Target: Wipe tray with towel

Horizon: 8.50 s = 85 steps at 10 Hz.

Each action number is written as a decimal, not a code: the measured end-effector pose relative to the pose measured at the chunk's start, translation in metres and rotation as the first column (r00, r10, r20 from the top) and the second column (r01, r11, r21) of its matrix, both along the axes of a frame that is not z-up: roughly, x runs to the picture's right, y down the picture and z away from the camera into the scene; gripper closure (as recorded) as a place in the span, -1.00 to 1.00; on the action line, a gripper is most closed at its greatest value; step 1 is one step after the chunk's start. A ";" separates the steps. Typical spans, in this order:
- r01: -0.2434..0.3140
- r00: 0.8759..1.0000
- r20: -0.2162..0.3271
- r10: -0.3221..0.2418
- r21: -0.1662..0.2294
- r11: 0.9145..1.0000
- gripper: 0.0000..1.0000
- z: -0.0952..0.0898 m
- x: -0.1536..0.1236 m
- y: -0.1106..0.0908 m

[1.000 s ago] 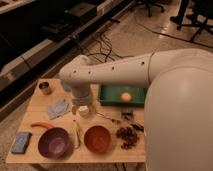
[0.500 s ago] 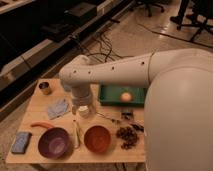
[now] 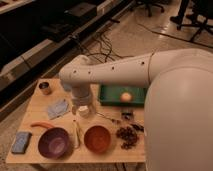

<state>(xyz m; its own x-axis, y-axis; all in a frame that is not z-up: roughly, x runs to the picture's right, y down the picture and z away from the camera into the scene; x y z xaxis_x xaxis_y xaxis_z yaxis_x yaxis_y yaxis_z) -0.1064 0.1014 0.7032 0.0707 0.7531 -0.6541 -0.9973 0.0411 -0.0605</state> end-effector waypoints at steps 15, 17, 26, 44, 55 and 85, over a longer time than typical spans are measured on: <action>0.112 0.892 0.419 -0.167 0.152 0.982 -0.30 0.046 -0.075 -0.099; 0.153 0.853 0.477 -0.209 0.154 0.976 -0.30 0.057 -0.108 -0.097; 0.226 0.815 0.511 -0.274 0.154 0.962 -0.30 0.084 -0.133 -0.084; 0.466 0.705 0.559 -0.436 0.098 0.879 -0.30 0.192 -0.199 0.014; 0.451 0.711 0.567 -0.415 0.085 0.889 1.00 0.196 -0.199 0.017; 0.043 0.997 0.067 -0.038 -0.062 0.997 1.00 0.137 0.151 -0.079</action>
<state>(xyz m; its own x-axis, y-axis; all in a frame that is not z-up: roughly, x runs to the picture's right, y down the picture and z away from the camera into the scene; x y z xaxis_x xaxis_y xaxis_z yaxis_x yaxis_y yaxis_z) 0.0444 0.0221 0.8399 0.1446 0.7057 -0.6936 -0.9887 0.0753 -0.1295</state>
